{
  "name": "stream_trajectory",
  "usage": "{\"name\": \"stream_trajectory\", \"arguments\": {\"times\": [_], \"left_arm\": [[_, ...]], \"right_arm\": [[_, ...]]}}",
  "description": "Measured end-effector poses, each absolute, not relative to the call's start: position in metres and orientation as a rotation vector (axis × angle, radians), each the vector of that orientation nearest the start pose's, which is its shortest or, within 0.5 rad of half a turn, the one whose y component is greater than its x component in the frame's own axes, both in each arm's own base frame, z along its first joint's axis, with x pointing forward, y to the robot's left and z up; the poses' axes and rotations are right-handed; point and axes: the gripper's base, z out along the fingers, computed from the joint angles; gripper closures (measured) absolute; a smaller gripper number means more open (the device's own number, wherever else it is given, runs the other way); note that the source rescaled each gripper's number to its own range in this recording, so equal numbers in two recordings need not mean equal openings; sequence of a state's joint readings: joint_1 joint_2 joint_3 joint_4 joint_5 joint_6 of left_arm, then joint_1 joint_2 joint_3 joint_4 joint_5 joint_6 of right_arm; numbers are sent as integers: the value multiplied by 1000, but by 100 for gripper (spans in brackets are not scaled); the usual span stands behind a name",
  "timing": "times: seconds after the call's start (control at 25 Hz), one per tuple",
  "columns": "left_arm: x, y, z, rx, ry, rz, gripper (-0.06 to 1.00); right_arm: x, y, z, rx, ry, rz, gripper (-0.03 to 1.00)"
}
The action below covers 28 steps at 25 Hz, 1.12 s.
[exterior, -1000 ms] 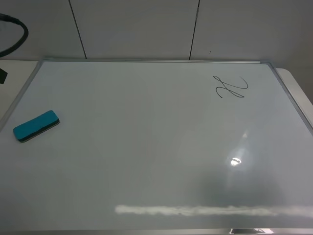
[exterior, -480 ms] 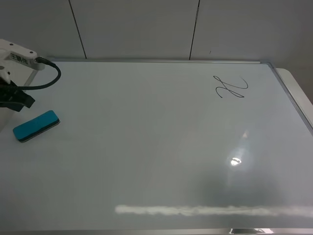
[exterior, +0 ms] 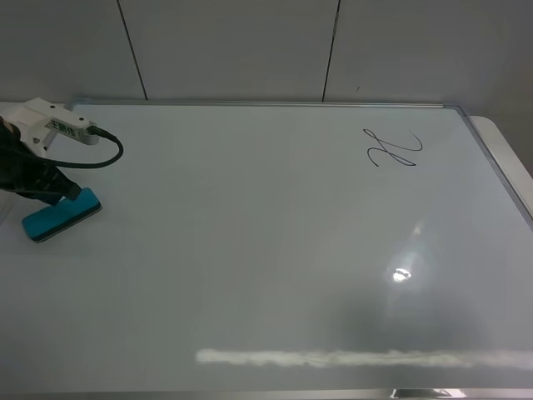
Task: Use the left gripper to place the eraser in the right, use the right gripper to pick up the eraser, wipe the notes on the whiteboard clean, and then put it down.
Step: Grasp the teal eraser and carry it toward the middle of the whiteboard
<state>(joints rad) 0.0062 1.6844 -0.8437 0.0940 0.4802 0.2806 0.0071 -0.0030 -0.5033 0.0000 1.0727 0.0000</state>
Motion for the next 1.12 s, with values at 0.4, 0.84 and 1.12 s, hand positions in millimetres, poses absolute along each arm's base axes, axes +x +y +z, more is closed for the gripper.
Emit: {"name": "stream_trajectory", "arguments": {"times": [0.4, 0.84, 1.12], "left_arm": [[302, 6, 141, 509, 2799, 145, 94], [309, -8, 136, 465, 2750, 83, 94], [312, -44, 125, 582, 2711, 51, 94]], "right_arm": [[-6, 0, 277, -7, 2050, 4, -3], [-6, 0, 277, -7, 2050, 4, -3], [-6, 0, 277, -7, 2050, 4, -3]]}}
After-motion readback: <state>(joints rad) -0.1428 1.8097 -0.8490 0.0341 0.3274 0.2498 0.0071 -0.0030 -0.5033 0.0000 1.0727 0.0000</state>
